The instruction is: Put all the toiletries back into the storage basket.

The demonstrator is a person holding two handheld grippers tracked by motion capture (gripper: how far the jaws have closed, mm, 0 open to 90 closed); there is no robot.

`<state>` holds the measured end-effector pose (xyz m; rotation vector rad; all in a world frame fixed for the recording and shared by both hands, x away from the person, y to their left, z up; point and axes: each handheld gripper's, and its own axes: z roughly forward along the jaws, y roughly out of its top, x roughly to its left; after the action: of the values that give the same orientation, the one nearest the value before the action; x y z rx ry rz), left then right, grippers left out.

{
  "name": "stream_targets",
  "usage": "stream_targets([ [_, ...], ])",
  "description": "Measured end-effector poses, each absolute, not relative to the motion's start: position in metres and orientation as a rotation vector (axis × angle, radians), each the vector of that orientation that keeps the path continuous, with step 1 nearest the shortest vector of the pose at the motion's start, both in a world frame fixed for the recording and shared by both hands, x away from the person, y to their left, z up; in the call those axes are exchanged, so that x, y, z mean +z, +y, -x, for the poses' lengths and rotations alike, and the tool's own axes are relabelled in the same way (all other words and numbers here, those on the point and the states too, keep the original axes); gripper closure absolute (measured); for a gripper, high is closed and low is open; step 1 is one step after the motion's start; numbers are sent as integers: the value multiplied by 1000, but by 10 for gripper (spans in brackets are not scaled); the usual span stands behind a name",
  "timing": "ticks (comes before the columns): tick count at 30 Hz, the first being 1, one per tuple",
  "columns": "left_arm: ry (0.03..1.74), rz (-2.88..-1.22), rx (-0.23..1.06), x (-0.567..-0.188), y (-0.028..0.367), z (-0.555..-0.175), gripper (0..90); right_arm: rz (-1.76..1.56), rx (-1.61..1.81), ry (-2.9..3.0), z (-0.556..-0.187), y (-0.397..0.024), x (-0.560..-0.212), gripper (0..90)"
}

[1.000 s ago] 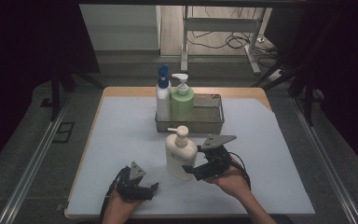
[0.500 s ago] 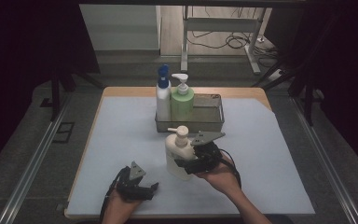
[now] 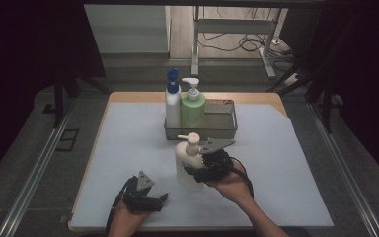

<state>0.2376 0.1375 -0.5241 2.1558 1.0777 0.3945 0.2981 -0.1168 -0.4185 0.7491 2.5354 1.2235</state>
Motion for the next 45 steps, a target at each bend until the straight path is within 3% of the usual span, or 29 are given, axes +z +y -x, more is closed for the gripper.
stream_targets([
  [45,1077,-2157,392,-524,138,-238,124,-835,1226,2495,-321,-165,-361,363],
])
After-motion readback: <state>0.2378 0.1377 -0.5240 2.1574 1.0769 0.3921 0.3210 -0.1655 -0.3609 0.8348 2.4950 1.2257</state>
